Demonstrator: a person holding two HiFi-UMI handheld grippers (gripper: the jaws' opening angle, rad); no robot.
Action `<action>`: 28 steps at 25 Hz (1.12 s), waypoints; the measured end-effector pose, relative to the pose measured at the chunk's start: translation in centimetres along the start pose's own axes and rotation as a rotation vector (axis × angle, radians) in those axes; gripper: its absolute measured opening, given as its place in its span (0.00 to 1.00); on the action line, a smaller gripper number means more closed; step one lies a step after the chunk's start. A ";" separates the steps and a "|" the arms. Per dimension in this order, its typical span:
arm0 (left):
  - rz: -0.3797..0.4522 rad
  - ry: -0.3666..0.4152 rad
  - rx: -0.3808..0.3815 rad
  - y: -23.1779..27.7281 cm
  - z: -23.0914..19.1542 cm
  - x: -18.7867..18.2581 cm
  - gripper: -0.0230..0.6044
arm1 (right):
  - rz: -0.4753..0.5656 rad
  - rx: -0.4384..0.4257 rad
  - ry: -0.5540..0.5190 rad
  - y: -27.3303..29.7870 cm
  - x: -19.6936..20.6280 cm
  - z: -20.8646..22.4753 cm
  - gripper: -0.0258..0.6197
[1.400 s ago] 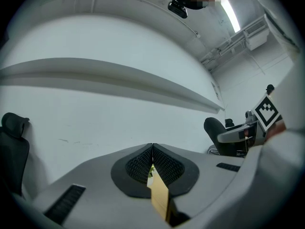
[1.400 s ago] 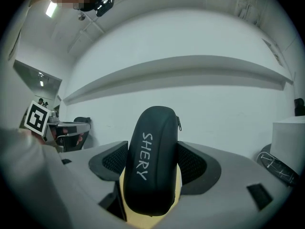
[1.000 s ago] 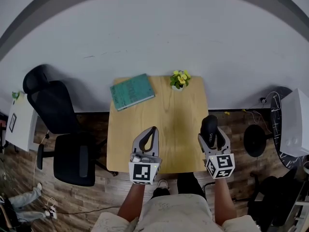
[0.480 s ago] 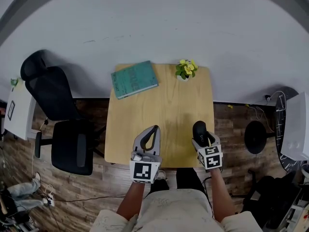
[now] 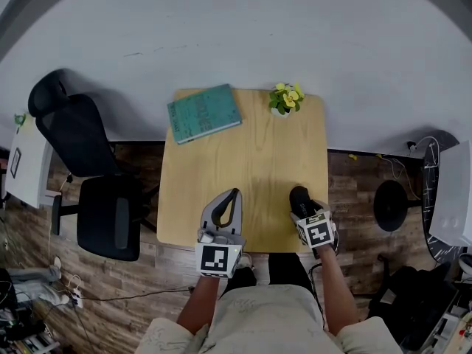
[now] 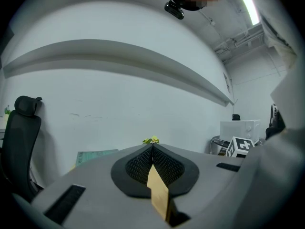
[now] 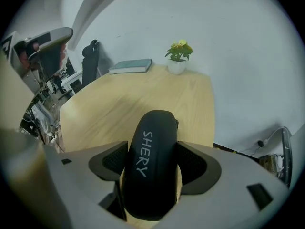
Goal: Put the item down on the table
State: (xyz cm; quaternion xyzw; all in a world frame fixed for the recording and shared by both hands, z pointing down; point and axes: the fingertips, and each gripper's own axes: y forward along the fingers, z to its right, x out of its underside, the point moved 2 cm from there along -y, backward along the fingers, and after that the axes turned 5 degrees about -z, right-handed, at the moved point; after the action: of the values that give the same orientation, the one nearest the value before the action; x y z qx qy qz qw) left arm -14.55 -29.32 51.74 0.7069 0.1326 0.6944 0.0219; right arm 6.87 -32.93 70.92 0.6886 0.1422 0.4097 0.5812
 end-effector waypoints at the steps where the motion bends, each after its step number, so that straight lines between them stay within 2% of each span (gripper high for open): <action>1: 0.005 0.002 0.000 0.1 0.0 0.0 0.05 | -0.007 0.000 -0.006 0.1 0.0 0.0 0.56; 6: -0.010 -0.005 0.001 0.0 0.6 0.5 0.05 | -0.022 -0.009 -0.009 0.1 0.2 -0.1 0.56; 15: -0.004 0.026 -0.005 -1.2 0.7 -0.6 0.05 | -0.027 -0.017 -0.049 0.0 0.1 -1.2 0.60; 28: 0.016 0.035 0.019 -3.8 1.9 -1.1 0.05 | 0.194 0.097 0.009 -6.2 -1.2 -0.6 0.61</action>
State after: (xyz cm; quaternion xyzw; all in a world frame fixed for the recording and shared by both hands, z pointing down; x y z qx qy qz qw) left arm -13.22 -25.61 49.81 0.6958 0.1339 0.7056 0.0076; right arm 7.42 -31.57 64.79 0.7245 0.0971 0.4599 0.5041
